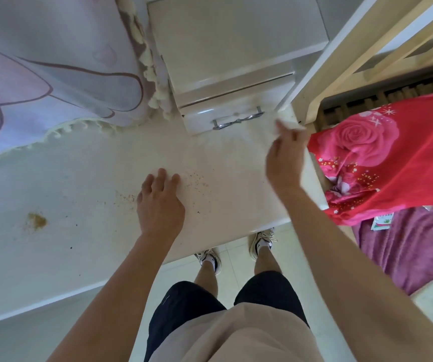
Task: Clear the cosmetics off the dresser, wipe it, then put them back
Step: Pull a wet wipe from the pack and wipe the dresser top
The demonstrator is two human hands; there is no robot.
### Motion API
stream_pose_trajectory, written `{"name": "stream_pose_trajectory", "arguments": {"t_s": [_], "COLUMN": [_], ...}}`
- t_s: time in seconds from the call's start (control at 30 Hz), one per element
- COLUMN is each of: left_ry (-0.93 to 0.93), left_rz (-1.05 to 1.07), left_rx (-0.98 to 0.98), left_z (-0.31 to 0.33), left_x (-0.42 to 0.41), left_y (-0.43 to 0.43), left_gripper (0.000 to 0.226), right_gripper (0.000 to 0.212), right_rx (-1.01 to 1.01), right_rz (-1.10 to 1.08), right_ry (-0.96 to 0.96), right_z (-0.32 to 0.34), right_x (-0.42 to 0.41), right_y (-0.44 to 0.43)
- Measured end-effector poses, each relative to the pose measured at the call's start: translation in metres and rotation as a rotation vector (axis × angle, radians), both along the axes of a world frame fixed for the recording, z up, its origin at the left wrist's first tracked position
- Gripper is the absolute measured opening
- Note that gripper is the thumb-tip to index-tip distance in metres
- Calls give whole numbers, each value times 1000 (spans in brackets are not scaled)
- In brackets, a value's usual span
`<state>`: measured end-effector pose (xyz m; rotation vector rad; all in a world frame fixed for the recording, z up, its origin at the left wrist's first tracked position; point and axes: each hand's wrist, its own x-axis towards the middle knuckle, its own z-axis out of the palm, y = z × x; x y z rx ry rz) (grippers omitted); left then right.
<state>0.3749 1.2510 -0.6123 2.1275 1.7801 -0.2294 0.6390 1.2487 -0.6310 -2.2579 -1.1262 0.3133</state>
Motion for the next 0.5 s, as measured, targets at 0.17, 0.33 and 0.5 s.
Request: {"name": "stream_pose_trajectory", "arguments": {"t_s": [0.17, 0.33, 0.5], "left_ry": [13, 12, -52], "left_rz": [-43, -46, -61], "left_rx": [-9, -22, 12], "left_z": [0, 3, 8], "left_x": [-3, -4, -9], "left_y": [7, 9, 9], "left_gripper": [48, 47, 45], "right_gripper": [55, 65, 49], "right_rx": [-395, -269, -32], "right_rz": [-99, 356, 273], "right_ry": [-251, -178, 51], "right_z": [-13, -13, 4], "right_x": [35, -65, -70], "right_y": [22, 6, -40]}}
